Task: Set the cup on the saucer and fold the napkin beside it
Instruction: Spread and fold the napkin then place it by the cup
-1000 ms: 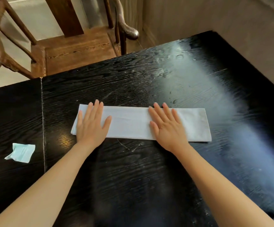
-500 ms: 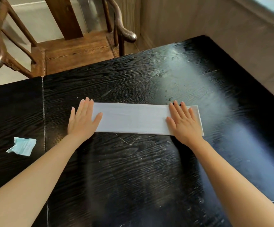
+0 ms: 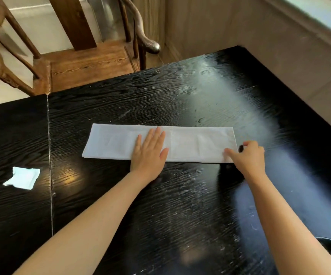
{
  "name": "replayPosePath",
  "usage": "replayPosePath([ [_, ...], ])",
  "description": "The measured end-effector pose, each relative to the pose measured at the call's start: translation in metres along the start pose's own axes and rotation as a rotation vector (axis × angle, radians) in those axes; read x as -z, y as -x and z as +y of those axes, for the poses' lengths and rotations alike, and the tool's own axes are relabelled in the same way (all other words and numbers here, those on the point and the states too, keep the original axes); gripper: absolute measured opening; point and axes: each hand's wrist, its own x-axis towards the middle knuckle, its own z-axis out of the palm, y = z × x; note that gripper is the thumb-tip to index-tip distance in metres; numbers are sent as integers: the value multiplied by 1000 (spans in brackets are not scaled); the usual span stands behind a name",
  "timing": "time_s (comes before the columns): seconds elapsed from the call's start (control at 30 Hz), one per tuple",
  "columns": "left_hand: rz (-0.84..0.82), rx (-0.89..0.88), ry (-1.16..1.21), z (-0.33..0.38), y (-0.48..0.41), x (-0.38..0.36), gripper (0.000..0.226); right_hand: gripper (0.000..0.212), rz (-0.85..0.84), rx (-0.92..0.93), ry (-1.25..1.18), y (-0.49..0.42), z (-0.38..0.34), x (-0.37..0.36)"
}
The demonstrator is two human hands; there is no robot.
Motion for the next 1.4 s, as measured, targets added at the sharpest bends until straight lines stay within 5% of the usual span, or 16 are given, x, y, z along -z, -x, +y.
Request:
replayPosePath([
  [0.17,14,-6,-20,1,1,-1,56,40,-143,-95,-200,-18,7,-2],
  [0.33,-9,-38,56,-8,-2,2,54,7,-64,110,-521,8,-3,-12],
  [0.43,23,-16,26,-25,-5,3,53,21,-101,287,-681,28,-16,-24],
  [0.63,69,-10,-27,-28,-5,-4,69,47,-105,761,-148,46,-28,-81],
  [1.0,89,-17,-83,-31,-6,-6,66,50,-160,919,461,46,-29,-97],
  [1.23,92,-31,66,-16,-1,1,68,71,-300,939,442,40,-29,-84],
  [1.33,76,-29,97,-6,3,-3,69,55,-126,890,206,30,-44,-78],
  [1.4,70,3,58,-7,3,-5,71,53,-69,919,278,20,-53,-82],
])
